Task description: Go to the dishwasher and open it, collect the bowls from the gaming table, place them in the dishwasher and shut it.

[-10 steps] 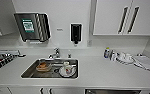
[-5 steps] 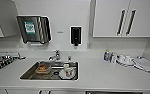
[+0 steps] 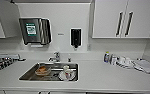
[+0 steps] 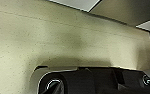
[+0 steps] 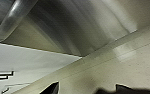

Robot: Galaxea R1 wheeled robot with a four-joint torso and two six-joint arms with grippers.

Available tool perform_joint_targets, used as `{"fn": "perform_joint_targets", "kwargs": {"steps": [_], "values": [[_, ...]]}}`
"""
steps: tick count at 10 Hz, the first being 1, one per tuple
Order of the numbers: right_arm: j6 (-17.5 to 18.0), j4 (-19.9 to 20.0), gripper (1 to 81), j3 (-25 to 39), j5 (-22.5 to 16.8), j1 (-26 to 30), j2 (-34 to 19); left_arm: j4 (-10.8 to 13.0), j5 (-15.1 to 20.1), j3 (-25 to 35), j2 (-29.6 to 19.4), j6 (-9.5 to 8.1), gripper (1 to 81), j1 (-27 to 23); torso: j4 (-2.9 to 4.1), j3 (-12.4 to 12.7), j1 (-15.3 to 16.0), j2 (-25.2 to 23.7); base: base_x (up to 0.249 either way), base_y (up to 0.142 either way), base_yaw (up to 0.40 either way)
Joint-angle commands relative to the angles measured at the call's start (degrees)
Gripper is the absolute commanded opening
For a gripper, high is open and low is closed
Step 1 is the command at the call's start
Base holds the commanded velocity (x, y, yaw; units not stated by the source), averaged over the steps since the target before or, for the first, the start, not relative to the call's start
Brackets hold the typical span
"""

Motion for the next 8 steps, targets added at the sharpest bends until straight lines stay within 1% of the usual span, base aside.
{"fn": "perform_joint_targets", "kwargs": {"steps": [1, 2, 3, 4, 6, 8], "values": [[5.8, 0.8, 81.1, 2.7, -8.6, 13.4, -7.0, -0.3, 2.5, -1.3, -0.9, 0.06, 81.1, -3.5, 0.0, 0.0, 0.0, 0.1, 0.0, 0.0, 0.0], [6.9, 0.8, 81.1, 2.3, -10.4, 15.8, -7.1, -0.3, 2.6, -2.6, -0.1, -0.02, 81.1, -3.6, 0.0, 0.0, 0.3, -0.4, 0.0, 0.0, 0.0], [8.6, 0.6, 81.1, 1.7, -11.7, 17.4, -6.8, -0.3, 2.6, -3.4, 0.7, 0.07, 81.1, -3.5, 0.0, 0.0, 0.3, -0.4, 0.0, 0.0, 0.0], [8.9, 0.7, 81.1, 0.9, -12.9, 18.7, -6.3, -0.2, 2.6, -3.5, 1.0, 0.07, 81.1, -3.5, 0.0, 0.0, 0.3, -0.4, 0.0, 0.0, 0.0], [8.9, 0.8, 81.1, 1.5, -13.4, 20.2, -6.3, -0.2, 2.6, -3.5, 1.1, 0.07, 81.1, -3.5, 0.0, 0.0, 0.3, -0.4, 0.0, 0.0, 0.0], [8.9, 0.9, 81.1, 1.5, -13.4, 21.4, -6.5, -0.2, 2.6, -3.5, 1.0, 0.07, 81.1, -3.6, 0.0, -2.3, 0.3, -0.4, 0.0, 0.0, 0.0]]}}
